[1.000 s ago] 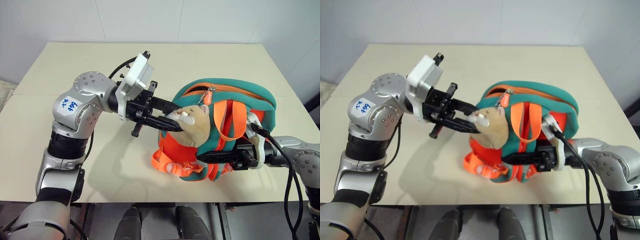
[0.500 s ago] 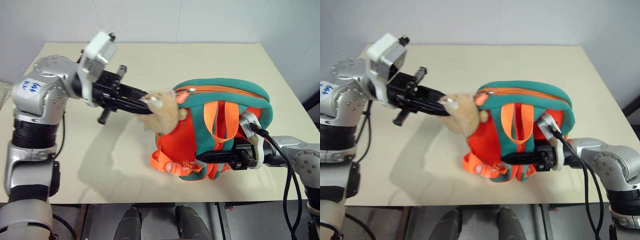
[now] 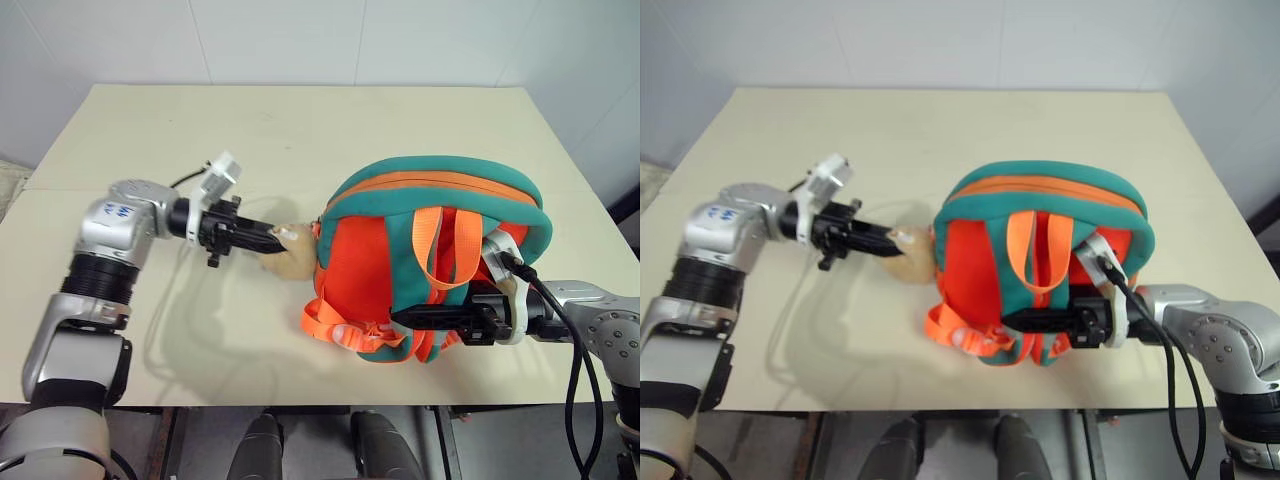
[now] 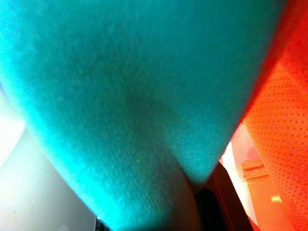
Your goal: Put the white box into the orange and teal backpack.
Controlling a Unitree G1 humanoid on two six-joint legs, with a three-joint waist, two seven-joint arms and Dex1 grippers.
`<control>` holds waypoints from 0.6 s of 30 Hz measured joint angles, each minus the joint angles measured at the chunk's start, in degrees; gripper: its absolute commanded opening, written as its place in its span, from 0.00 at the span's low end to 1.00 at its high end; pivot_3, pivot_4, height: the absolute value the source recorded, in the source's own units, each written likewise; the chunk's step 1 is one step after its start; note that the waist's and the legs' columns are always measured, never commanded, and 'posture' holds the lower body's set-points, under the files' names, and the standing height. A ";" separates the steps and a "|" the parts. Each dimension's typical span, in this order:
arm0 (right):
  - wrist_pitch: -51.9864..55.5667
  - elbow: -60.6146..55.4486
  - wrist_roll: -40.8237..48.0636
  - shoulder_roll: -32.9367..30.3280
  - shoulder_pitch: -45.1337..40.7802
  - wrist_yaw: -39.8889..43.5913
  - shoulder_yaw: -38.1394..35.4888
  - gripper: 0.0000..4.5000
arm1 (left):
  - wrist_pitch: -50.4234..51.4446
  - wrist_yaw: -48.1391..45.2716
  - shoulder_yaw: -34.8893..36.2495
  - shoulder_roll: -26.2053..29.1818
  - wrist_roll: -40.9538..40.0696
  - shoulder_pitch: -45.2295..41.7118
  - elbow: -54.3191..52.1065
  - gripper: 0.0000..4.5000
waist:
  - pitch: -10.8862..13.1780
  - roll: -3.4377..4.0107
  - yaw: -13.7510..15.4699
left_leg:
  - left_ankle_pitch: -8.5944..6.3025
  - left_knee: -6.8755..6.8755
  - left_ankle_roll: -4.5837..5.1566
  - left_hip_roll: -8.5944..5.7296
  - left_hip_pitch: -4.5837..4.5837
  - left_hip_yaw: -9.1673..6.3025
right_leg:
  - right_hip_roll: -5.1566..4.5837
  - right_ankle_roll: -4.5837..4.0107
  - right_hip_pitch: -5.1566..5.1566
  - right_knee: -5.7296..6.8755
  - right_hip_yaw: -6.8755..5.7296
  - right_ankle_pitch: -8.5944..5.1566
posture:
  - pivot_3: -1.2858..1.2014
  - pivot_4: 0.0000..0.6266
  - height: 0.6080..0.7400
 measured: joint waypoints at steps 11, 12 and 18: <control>-3.02 -1.97 -1.30 1.53 1.57 -6.43 -2.38 0.00 | -6.01 0.17 3.28 -0.13 1.63 9.89 -8.38 0.10 | -0.02 0.02 0.11 | 0.00 0.00 0.00 -0.01 0.00 -0.01 | -0.04 0.00 0.01 0.00 0.00 0.00 | 0.52 0.24 1.00; -4.65 -2.82 -3.17 1.47 2.04 -6.88 -2.41 0.00 | -7.05 0.52 4.10 0.63 1.65 11.20 -10.56 0.10 | -0.02 0.02 0.02 | 0.00 -0.03 0.00 0.00 0.01 -0.01 | -0.04 -0.01 0.00 -0.01 0.00 0.00 | 0.52 0.24 1.00; -13.02 -5.82 -9.03 4.00 3.27 -10.54 -4.61 0.44 | -7.74 6.98 11.29 1.28 0.55 16.14 -19.40 0.52 | -0.02 0.02 0.11 | 0.00 -0.03 0.00 -0.01 0.01 -0.01 | -0.06 0.00 0.00 0.00 0.00 0.01 | 0.52 0.24 1.00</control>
